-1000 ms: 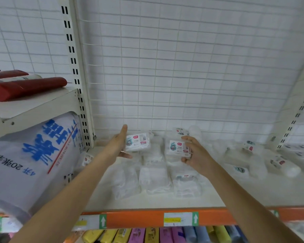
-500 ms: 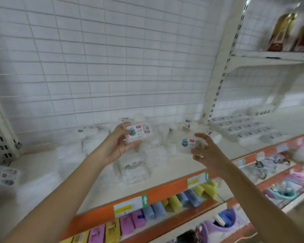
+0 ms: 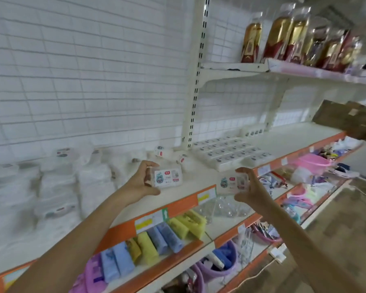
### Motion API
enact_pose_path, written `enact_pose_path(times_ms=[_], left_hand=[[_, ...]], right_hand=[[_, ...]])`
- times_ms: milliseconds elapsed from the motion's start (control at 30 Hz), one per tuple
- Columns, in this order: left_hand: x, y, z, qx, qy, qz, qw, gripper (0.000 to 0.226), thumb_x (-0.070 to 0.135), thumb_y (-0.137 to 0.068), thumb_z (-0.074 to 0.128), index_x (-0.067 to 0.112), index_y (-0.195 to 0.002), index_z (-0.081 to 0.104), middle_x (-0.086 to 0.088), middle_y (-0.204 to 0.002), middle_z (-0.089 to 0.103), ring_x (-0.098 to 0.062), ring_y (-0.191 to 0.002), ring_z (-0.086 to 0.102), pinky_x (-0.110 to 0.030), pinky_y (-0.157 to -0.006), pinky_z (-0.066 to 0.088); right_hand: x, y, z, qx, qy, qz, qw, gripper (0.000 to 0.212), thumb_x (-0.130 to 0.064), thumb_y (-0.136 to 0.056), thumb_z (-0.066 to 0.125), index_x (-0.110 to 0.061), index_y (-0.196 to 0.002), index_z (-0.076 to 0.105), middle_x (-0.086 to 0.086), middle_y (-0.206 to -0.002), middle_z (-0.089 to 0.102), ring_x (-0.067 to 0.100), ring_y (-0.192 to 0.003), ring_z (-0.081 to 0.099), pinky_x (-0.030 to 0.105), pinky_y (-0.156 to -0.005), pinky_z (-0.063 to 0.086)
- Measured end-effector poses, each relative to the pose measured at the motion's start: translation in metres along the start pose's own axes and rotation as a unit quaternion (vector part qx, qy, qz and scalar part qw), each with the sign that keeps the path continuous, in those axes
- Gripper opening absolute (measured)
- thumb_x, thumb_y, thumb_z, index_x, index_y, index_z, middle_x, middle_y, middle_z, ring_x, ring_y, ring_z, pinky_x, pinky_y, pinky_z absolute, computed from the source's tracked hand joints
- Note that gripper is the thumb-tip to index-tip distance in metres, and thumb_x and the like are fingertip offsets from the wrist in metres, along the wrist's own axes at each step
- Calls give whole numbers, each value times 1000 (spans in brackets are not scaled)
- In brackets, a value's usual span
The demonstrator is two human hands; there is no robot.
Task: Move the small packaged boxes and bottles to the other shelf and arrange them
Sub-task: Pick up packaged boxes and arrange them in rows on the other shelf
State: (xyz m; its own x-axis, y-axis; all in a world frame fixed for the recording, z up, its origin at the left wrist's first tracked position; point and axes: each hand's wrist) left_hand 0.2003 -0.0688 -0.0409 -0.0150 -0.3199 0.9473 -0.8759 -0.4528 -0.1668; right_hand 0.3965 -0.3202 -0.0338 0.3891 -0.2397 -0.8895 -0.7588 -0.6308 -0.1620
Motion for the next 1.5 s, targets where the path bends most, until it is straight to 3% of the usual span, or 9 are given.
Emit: enact_pose_path(times_ms=[200,333,533,667,900,1033,1167,1367,1500], left_hand=[[7,-50,96,-23,-24,5,999,59,-16,-69,68,24,-98,36,-1,-103,46,-14,-90,53,-20,-64,52],[11,-83,144,-42,-66,8,997,58,-13,-69,69,25,-97,35,-10,-107,48,-21,-90,56,-28,-67,52],[9,-142,195,-64,-93,-1,994,58,9,-60,82,26,-96,41,-7,-105,58,-15,-91,59,-19,-60,51],[6,-190,218,-57,-110,13,992,70,43,-37,84,22,-95,51,2,-100,60,-15,-90,58,-24,-68,47],[10,-286,226,-41,-202,46,977,69,56,-48,79,24,-103,51,16,-105,54,3,-96,50,-18,-75,39],[16,-326,217,-3,-203,64,977,53,44,-58,83,33,-97,49,16,-101,53,4,-93,49,-14,-72,38],[22,-348,212,42,-199,57,978,46,25,-66,81,26,-101,51,20,-99,49,9,-90,45,-10,-71,37],[23,-350,200,65,-202,23,977,75,68,-36,78,39,-100,53,24,-104,55,17,-94,50,-5,-76,38],[14,-337,199,116,-225,-9,967,49,23,-61,85,43,-95,56,12,-109,60,15,-94,51,0,-69,38]], right_hand=[[45,3,-101,31,67,-3,997,68,12,-67,70,-28,-112,39,-8,-96,54,28,-99,60,39,-63,59],[79,-1,-150,54,94,30,994,70,5,-70,71,-30,-120,38,-2,-102,56,25,-87,64,46,-62,59],[120,-32,-192,69,98,62,991,77,1,-72,73,-26,-132,34,0,-105,54,0,-74,57,20,-47,52],[139,-73,-210,62,104,52,991,73,-2,-71,74,-26,-129,35,-6,-102,57,16,-87,62,27,-56,56],[153,-180,-234,25,129,13,991,67,-3,-68,77,-30,-115,38,-17,-93,51,15,-98,56,37,-70,59],[152,-239,-238,-18,113,-3,993,65,-1,-72,74,-31,-115,36,-2,-102,54,15,-95,55,17,-52,53],[155,-289,-233,-51,112,-24,992,67,-5,-71,76,-34,-115,36,-1,-102,59,14,-94,58,15,-56,51],[157,-346,-221,-122,92,-81,985,65,-8,-71,77,-34,-117,38,-5,-96,59,13,-93,59,28,-64,58],[159,-373,-209,-187,79,-122,972,62,-13,-71,78,-37,-115,42,-1,-104,61,16,-94,60,27,-68,56]])
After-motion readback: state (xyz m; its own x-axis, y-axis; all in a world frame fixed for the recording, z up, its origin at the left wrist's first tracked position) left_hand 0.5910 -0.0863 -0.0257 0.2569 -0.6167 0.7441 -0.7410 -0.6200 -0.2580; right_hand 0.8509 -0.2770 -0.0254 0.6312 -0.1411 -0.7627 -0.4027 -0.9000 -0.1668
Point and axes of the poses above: each hand's wrist, its own y-axis away from the middle knuckle, its own z-axis out of the palm, x = y × z
